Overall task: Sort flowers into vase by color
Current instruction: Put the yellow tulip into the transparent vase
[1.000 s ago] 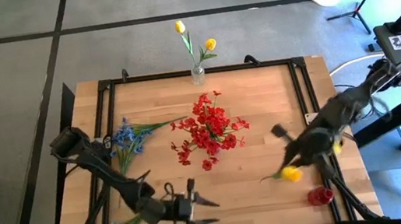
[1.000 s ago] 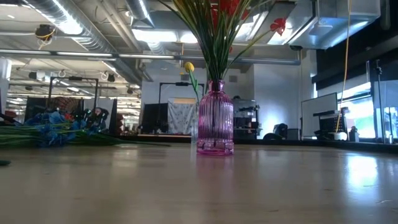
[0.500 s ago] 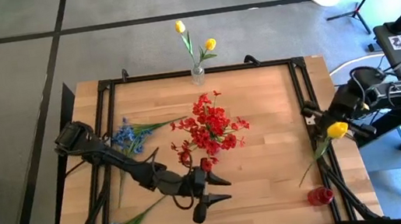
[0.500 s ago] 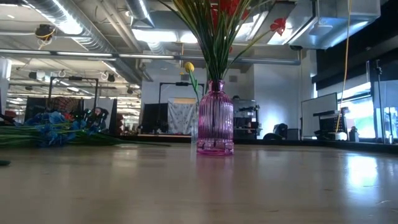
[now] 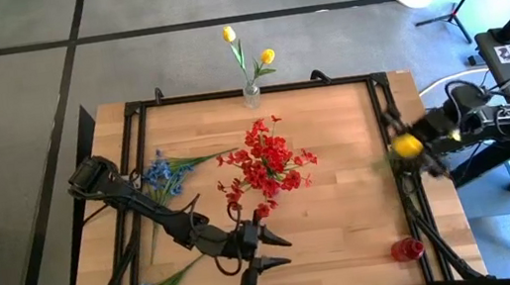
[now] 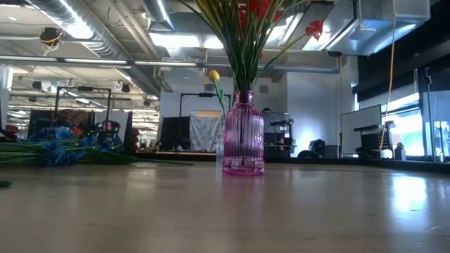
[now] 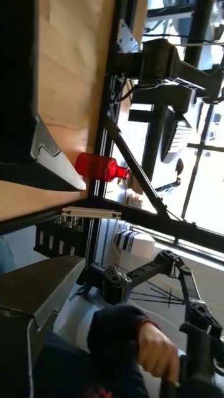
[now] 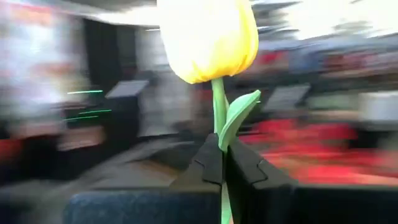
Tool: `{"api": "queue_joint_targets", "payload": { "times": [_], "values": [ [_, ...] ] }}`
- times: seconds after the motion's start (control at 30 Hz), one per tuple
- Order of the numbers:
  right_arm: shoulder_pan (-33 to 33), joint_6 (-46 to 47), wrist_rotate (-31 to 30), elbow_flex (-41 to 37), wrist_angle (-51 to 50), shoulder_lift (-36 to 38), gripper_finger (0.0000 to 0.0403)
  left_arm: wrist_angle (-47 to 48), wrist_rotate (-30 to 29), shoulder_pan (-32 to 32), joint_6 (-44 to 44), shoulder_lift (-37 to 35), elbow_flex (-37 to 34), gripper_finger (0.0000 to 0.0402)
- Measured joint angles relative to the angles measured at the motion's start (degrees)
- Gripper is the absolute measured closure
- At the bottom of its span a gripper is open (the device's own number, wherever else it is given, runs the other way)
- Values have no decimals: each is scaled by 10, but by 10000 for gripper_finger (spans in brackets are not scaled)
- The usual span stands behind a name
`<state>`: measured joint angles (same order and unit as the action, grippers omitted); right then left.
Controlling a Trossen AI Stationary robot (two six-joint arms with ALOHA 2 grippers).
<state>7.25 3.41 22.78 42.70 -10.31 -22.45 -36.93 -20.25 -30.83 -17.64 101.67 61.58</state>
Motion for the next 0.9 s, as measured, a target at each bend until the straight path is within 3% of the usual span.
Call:
{"api": "queue_joint_targets", "payload": {
  "times": [0.07, 0.17, 0.27, 0.4, 0.47, 0.57, 0.7, 0.8, 0.9],
  "values": [
    [-14, -33, -95, 6, 17, -16, 402, 0, 0, 0, 17, 0, 0, 226],
    [-49, -83, -171, 39, 25, -57, 402, 1, 1, 0, 28, 0, 0, 226],
    [-102, -117, -204, 95, 19, -106, 402, 8, 3, 0, 31, -2, 0, 226],
    [-203, -184, -204, 163, -18, -177, 402, 59, 6, -3, 29, -27, 0, 226],
    [-279, -197, -179, 173, -11, -214, 402, 82, 30, -6, 23, -50, -11, 226],
    [-415, -187, -57, 173, 17, -267, 402, 83, 53, -7, 18, -96, -44, 226],
    [-568, -130, 87, 173, 107, -347, 402, 84, 32, -6, 1, -171, -116, 226],
    [-632, -72, 109, 173, 206, -415, 402, 80, 14, -4, 1, -232, -169, 226],
    [-649, -36, 113, 174, 280, -473, 402, 78, 13, 8, 3, -294, -215, 226]
  ]
}}
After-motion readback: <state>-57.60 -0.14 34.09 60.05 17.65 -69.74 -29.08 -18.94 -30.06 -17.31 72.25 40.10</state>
